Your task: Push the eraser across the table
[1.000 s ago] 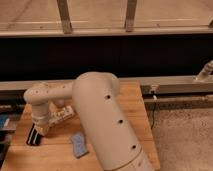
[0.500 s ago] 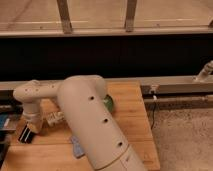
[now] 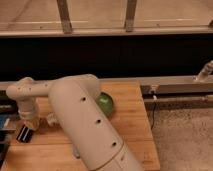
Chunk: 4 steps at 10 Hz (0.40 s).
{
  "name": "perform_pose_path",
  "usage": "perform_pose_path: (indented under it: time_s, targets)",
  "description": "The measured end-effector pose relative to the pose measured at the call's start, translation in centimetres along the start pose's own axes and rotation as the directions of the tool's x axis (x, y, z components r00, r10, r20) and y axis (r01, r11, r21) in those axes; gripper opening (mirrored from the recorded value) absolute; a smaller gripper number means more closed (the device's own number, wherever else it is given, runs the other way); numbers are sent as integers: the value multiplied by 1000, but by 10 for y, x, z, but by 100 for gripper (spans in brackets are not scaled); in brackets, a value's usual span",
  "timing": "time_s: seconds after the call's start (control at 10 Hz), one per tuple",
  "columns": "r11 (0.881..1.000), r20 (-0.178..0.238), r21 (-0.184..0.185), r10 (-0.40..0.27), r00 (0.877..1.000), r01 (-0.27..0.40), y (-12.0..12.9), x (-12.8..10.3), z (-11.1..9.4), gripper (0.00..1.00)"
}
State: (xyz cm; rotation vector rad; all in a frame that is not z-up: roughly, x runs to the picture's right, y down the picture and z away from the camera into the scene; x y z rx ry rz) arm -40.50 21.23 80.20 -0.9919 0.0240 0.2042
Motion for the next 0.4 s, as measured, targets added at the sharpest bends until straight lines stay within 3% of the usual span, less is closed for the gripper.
perform_pose_path:
  time_s: [0.4]
  targets:
    - [991, 30, 88, 94, 995, -96, 5, 52, -33, 0]
